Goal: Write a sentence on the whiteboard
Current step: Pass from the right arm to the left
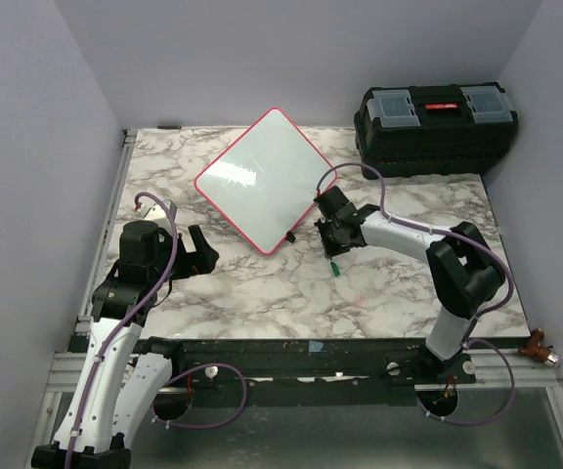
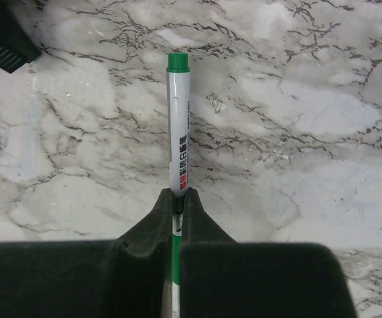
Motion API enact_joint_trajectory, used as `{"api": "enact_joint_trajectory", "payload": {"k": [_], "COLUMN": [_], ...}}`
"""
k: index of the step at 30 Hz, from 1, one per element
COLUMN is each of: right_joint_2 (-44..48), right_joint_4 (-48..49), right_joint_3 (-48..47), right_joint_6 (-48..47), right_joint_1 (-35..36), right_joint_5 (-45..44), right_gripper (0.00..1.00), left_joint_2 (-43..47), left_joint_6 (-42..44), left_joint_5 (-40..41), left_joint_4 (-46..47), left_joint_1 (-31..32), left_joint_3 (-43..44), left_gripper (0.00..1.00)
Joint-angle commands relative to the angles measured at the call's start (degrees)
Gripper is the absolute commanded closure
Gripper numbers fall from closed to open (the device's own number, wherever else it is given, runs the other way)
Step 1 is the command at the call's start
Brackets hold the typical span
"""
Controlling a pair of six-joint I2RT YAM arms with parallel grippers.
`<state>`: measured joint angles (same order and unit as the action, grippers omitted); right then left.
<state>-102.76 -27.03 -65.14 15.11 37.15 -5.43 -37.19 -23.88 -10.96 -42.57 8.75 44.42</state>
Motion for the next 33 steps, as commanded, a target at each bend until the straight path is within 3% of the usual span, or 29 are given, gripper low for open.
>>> {"api": "enact_joint_trajectory", "payload": {"k": [1, 8, 18, 25, 33], "right_joint_2": [5.99, 15.36, 26.16, 32.35, 39.13], "right_joint_4": [0.72, 8.23, 17.39, 22.60, 29.83], "right_joint_3": [2.33, 7.98, 15.69, 19.16, 22.65], "right_joint_6": [5.48, 14.14, 29.04, 39.37, 49.27], "right_joint_1": [0.47, 0.47, 0.46, 0.45, 0.47], "right_joint_5": [1.52, 3.89, 4.44, 2.38, -1.58], "right_gripper": [0.99, 0.99, 0.99, 0.99, 0.99], "left_joint_2": [1.46, 4.37, 12.40, 10.95, 7.99], "left_joint_6": [-0.47, -0.11, -0.62, -10.54, -17.95], "left_joint_5": [0.82, -1.31, 4.66, -8.62, -8.36], "left_joint_4": [0.61, 3.01, 6.25, 14.63, 26.54], "left_joint_1": [0.21, 0.14, 0.12, 0.34, 9.75], "left_joint_3": [-0.26, -1.20, -3.77, -5.97, -9.25], "left_gripper": [0.05, 0.05, 0.03, 0.03, 0.03]}}
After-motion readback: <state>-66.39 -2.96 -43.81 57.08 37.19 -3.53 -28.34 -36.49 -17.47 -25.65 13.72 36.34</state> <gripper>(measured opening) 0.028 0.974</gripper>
